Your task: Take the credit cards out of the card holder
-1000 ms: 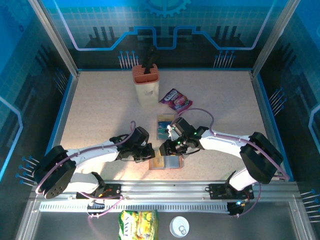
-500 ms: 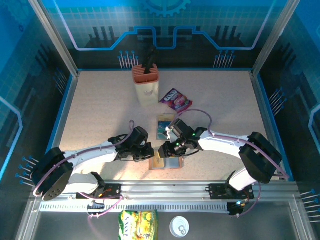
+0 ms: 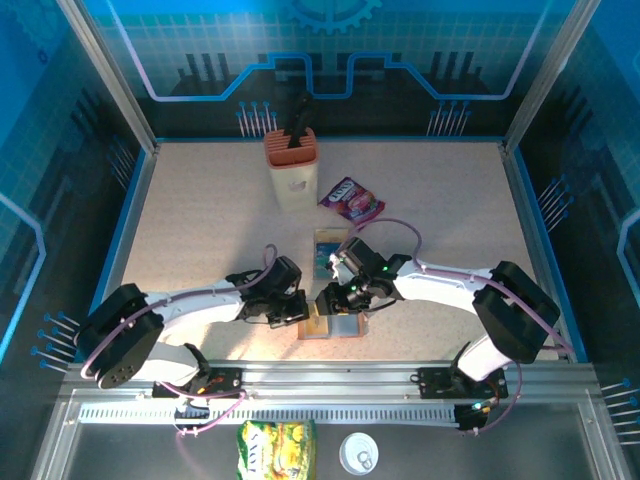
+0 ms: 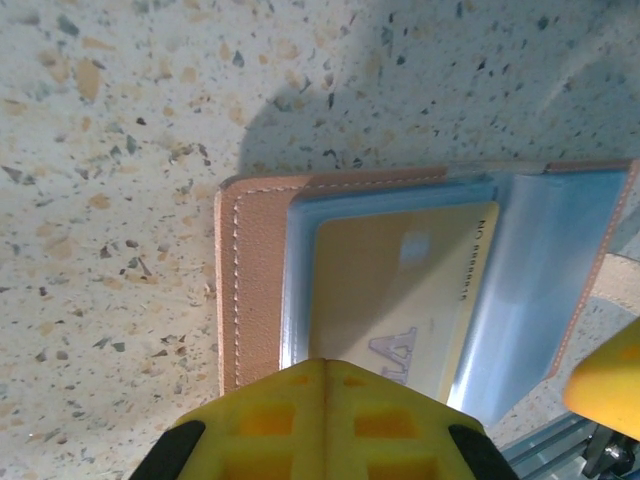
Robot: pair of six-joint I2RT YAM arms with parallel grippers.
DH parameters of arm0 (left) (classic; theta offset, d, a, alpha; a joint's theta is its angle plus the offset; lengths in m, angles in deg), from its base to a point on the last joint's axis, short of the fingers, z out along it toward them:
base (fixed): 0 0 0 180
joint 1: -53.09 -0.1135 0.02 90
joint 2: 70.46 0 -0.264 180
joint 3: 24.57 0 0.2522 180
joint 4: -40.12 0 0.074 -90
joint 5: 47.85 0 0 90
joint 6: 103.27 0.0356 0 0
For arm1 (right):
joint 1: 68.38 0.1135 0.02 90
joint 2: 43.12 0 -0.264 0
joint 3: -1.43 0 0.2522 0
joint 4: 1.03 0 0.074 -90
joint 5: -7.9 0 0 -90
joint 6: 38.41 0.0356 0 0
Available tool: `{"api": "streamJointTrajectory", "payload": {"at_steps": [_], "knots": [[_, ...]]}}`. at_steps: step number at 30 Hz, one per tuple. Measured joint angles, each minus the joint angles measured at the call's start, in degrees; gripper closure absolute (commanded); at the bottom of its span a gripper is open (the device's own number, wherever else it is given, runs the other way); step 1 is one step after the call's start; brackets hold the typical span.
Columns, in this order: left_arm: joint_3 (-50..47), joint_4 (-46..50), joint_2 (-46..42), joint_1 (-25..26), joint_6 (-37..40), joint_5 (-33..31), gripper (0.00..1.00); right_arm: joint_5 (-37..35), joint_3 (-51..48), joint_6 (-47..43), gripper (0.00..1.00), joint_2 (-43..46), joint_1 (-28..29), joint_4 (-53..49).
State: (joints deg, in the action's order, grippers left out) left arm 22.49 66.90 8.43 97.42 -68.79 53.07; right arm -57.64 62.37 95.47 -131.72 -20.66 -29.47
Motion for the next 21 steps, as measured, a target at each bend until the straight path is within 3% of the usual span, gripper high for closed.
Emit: {"api": "streamJointTrajectory", "payload": {"at_steps": [21], "knots": [[0.15,0.0,1.01,0.09,0.0,0.04,1.0,3.67,-2.32,1.14,0.58,-3.87,-0.07,5.84]]}}
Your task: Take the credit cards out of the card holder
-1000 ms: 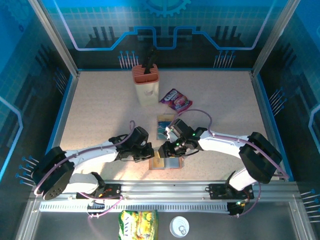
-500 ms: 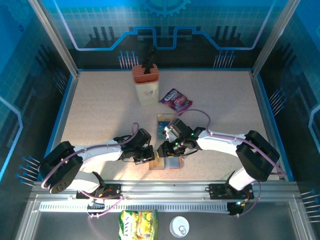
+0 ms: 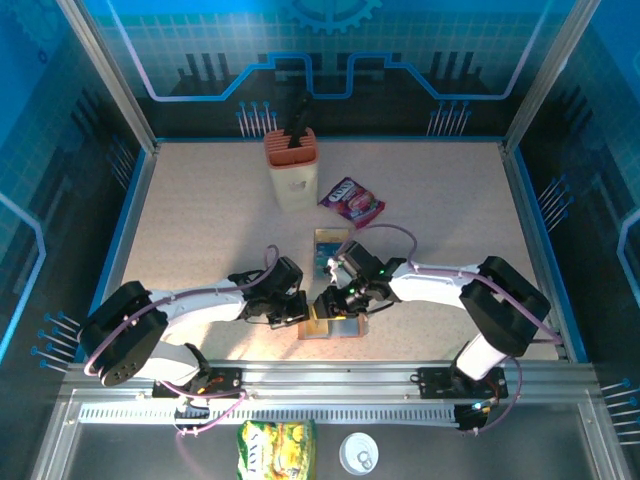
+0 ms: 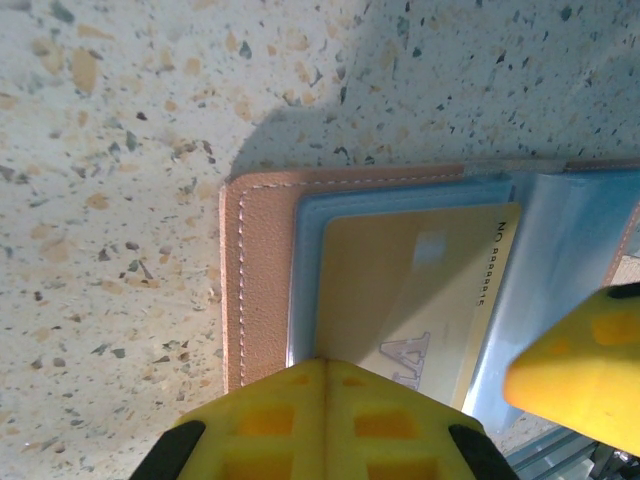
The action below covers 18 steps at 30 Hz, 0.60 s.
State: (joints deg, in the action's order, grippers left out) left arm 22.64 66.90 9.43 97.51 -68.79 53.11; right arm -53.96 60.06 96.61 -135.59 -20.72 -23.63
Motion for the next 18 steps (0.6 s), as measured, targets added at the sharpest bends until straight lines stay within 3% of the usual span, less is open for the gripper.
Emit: {"api": "streamJointTrajectory", "payload": {"at_steps": [14,18], "knots": [[0.0,0.02,-0.02,0.0,0.02,0.0,1.0,1.33,-2.08,2.08,0.71,-1.7,0.0,5.14],[0.0,0.02,-0.02,0.0,0.02,-0.02,1.0,1.51,-2.08,2.51,0.66,-2.32,0.0,5.97]]}}
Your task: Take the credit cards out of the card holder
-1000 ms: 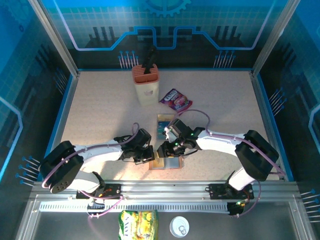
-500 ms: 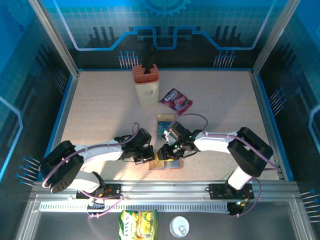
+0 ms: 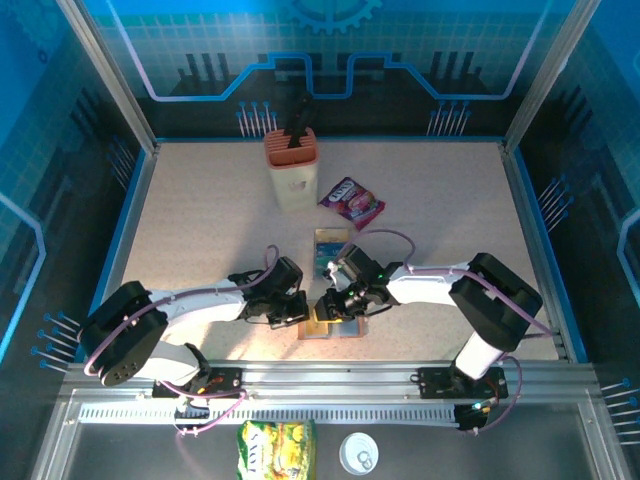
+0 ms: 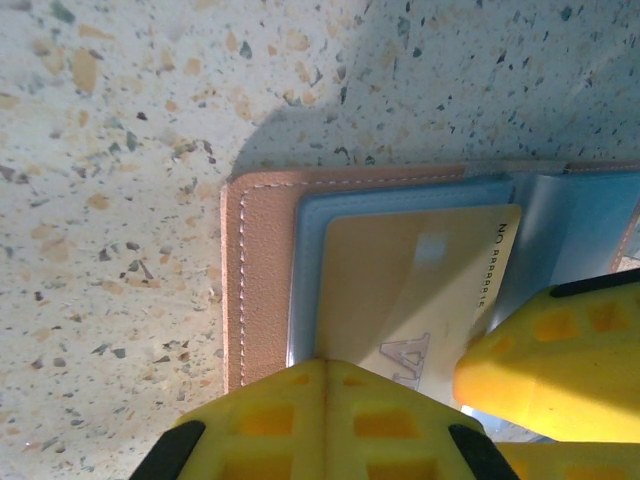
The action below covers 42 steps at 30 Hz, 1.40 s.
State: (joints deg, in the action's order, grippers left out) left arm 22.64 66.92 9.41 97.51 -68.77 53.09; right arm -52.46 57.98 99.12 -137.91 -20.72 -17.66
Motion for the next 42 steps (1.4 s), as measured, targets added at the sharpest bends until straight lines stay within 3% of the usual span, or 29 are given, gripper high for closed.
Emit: {"api": "streamJointTrajectory", "payload": {"at_steps": [10,21,29,42], "knots": [[0.0,-0.02,-0.02,0.0,0.0,0.02,1.0,-1.38,0.0,-0.66,0.6,0.57,0.0,-2.1],[0.02,0.63,-0.55,0.0,0.2,-0.04,0.96,-2.84,0.0,-1.27,0.6,1.97,-0.07,-5.73],[0.57,3.17,-4.74,0.0,0.2,-0.24,0.98,-3.13,0.07,-1.27,0.6,4.79,-0.09,-6.67],[-0.15,1.66,-1.38,0.0,0.17,-0.2,1.0,-2.78,1.66,-1.2,0.6,4.0,-0.09,-5.68]]}}
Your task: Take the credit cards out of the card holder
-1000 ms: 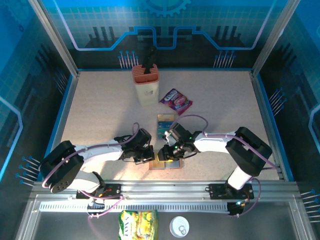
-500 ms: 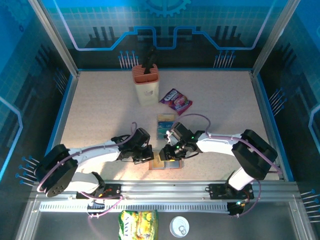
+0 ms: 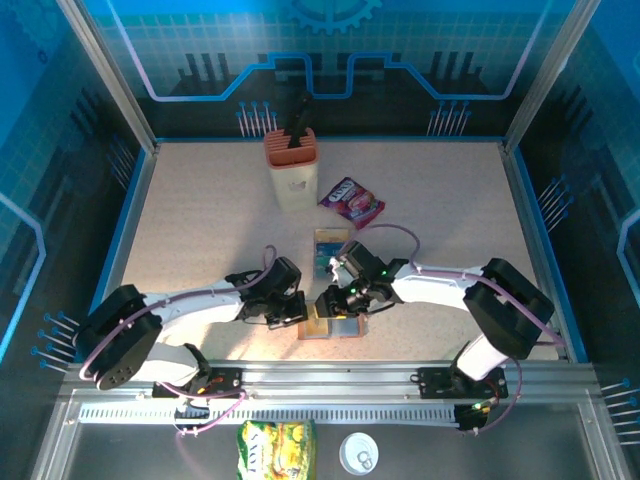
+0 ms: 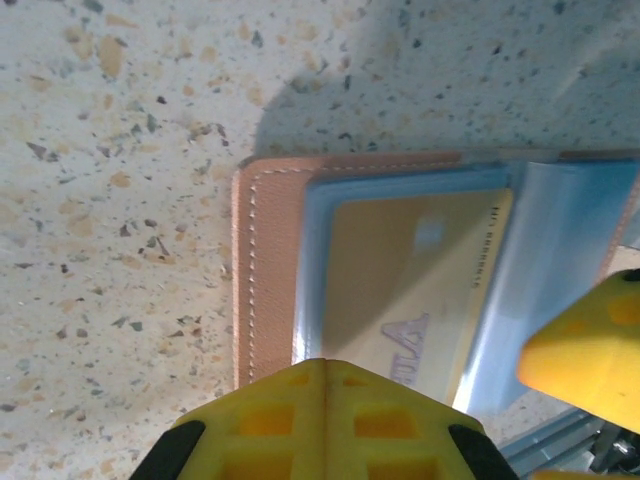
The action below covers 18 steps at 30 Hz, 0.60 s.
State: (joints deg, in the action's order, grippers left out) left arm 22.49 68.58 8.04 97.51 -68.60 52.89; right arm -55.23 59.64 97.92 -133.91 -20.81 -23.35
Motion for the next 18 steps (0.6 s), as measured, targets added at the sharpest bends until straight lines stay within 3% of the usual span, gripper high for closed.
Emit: {"api": "streamJointTrajectory", "payload": {"at_steps": [10,18], "knots": [[-0.17,0.04,0.63,0.0,0.02,-0.09,1.0,0.66,0.04,0.15,0.6,-2.99,0.0,1.11],[-0.17,0.26,0.48,0.0,0.02,-0.5,1.0,2.36,0.02,1.27,0.69,-5.27,0.0,4.22]]}}
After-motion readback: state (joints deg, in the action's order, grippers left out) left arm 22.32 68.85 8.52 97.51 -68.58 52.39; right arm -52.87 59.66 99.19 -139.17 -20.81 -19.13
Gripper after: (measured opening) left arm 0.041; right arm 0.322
